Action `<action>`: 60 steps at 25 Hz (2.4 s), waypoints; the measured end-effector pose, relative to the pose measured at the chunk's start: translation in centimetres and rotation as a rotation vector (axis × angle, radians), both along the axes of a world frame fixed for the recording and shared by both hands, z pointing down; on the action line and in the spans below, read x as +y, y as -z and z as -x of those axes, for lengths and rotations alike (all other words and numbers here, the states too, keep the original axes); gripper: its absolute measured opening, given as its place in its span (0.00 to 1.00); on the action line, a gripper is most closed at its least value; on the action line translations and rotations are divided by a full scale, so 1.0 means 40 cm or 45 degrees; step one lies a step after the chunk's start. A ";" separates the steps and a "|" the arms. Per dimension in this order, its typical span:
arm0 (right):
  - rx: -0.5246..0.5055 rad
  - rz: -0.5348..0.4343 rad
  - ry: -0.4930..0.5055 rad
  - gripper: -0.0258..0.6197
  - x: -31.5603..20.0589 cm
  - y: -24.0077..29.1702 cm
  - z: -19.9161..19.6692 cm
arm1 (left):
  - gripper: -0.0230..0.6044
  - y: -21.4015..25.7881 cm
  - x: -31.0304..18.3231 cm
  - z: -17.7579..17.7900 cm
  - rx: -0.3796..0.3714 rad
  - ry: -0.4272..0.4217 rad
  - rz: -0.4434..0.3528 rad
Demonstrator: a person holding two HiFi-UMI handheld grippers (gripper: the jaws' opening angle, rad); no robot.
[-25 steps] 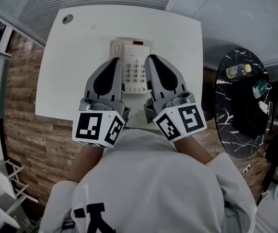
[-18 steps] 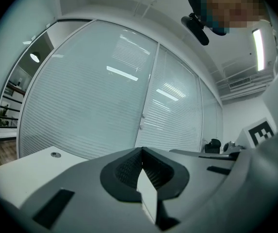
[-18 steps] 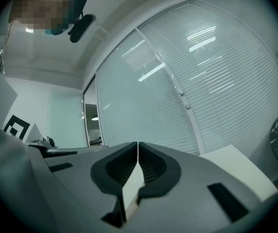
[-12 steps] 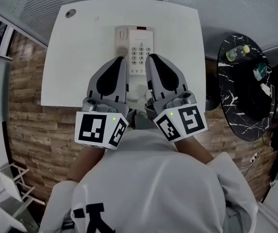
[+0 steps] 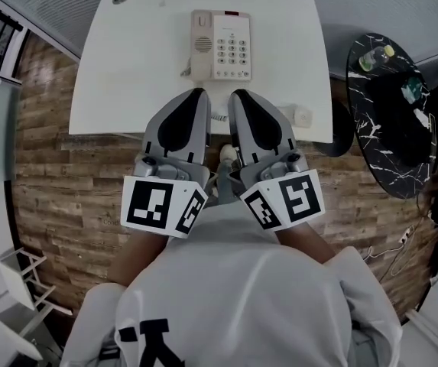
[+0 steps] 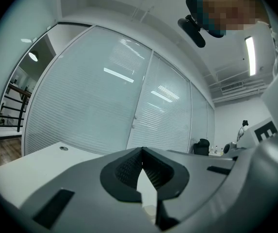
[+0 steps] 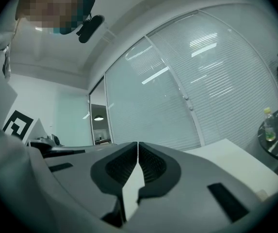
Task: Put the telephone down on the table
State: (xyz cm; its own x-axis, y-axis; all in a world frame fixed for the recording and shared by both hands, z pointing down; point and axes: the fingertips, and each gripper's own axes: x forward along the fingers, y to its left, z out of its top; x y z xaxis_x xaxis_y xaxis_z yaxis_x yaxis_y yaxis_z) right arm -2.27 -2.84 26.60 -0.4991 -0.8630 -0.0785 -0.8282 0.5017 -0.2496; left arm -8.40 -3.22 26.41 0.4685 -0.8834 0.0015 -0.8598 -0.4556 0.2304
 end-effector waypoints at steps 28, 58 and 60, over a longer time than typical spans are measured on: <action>-0.017 -0.020 0.049 0.09 0.220 0.016 -0.050 | 0.04 -0.007 0.225 -0.065 0.003 0.027 0.024; 0.033 -0.049 0.122 0.09 0.599 0.044 -0.193 | 0.04 0.025 0.600 -0.205 0.019 0.125 -0.007; 0.035 -0.041 0.115 0.09 0.590 0.049 -0.185 | 0.04 0.028 0.587 -0.195 0.021 0.119 0.003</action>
